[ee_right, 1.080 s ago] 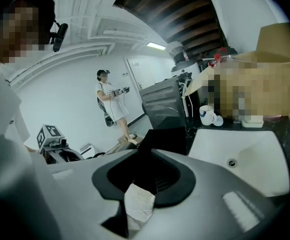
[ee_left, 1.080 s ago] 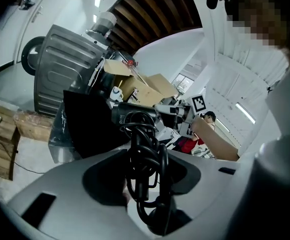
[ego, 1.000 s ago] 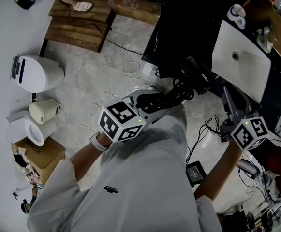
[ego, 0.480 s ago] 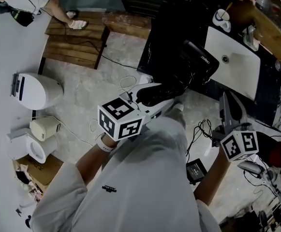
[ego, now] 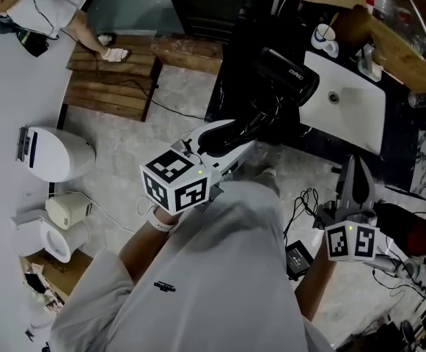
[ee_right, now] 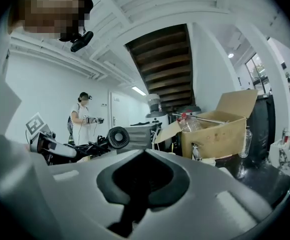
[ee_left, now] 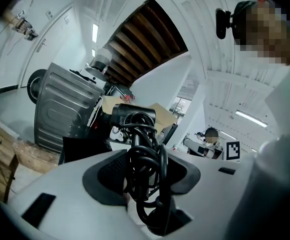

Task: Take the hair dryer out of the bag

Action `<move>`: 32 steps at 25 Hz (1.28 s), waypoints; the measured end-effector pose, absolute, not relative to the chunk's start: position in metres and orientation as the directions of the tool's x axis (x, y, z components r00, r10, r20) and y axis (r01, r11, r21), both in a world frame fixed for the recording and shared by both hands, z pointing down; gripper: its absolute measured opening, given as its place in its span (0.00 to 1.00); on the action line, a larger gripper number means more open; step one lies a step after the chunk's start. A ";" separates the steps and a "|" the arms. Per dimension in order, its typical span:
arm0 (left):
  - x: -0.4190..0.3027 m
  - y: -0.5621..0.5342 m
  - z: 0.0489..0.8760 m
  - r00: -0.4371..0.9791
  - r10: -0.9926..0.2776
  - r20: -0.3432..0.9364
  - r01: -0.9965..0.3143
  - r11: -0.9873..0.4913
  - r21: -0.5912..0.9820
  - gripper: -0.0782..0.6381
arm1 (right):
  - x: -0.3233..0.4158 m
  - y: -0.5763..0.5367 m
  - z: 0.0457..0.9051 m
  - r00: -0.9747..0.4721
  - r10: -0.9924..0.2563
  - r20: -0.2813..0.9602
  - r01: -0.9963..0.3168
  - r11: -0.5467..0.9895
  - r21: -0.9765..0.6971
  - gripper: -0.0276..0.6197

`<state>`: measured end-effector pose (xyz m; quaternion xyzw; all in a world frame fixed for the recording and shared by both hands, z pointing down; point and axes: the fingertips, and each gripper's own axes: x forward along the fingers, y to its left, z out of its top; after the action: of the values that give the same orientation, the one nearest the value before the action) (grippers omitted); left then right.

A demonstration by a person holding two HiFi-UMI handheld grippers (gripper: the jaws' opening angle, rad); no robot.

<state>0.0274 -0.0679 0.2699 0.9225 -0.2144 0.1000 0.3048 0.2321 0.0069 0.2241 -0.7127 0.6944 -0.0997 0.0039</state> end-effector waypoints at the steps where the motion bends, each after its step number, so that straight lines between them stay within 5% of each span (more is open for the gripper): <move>1: 0.027 -0.069 0.268 0.888 -0.339 0.311 -0.458 -0.721 0.520 0.37 | 0.233 0.008 0.224 0.029 -0.990 0.135 -0.989 -0.047 -0.139 0.06; 32: 0.028 -0.047 0.267 0.917 -0.282 0.281 -0.398 -0.652 0.645 0.37 | 0.220 0.016 0.232 0.047 -0.989 0.138 -0.997 -0.055 -0.054 0.06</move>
<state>0.0281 -0.0475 0.2669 0.9055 -0.1878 0.0779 0.3725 0.2195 0.0158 0.2323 -0.7229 0.6869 -0.0687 -0.0281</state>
